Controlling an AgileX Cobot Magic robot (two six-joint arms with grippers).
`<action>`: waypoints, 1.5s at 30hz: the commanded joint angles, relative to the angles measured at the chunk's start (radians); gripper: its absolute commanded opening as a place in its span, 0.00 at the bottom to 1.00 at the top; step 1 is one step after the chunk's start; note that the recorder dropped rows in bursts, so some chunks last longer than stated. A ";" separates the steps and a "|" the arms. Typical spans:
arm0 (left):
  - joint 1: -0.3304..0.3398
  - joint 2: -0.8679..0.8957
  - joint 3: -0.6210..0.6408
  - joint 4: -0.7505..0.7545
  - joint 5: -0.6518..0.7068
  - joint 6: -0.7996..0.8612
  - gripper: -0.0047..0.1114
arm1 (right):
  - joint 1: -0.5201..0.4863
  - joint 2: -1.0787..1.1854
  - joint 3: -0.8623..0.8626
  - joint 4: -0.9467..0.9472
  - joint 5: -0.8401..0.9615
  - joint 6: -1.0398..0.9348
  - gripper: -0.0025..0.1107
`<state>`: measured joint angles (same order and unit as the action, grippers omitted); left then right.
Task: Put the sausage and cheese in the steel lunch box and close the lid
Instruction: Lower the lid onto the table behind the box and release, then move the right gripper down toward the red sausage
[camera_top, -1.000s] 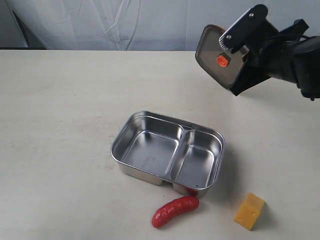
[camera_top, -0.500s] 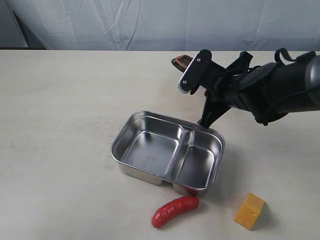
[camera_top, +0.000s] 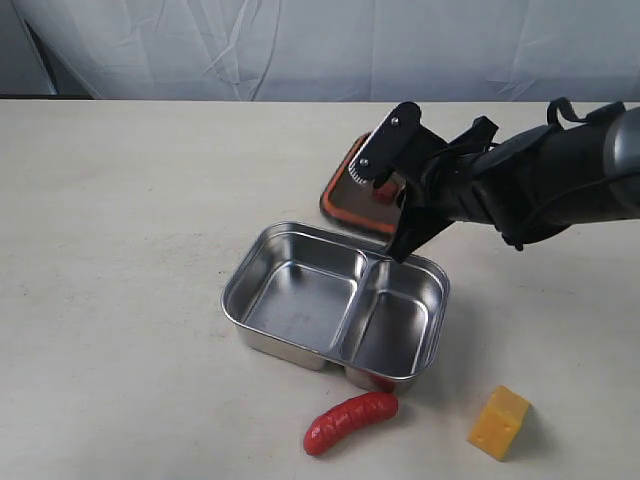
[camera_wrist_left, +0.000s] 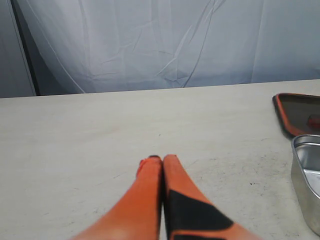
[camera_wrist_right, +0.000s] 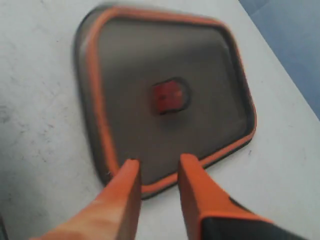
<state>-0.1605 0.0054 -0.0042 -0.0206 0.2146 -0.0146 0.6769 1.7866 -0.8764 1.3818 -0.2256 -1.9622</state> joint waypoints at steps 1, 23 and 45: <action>0.001 -0.005 0.004 0.004 -0.008 -0.001 0.04 | 0.000 0.001 -0.007 0.046 -0.012 0.006 0.34; 0.001 -0.005 0.004 0.004 -0.012 -0.001 0.04 | 0.034 -0.409 -0.105 0.218 -0.339 0.186 0.34; 0.001 -0.005 0.004 0.012 -0.011 -0.001 0.04 | -0.142 -0.004 -0.213 0.363 -0.636 -0.149 0.31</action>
<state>-0.1605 0.0054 -0.0042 -0.0121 0.2124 -0.0146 0.5520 1.7431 -1.0843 1.7460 -0.8790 -2.1088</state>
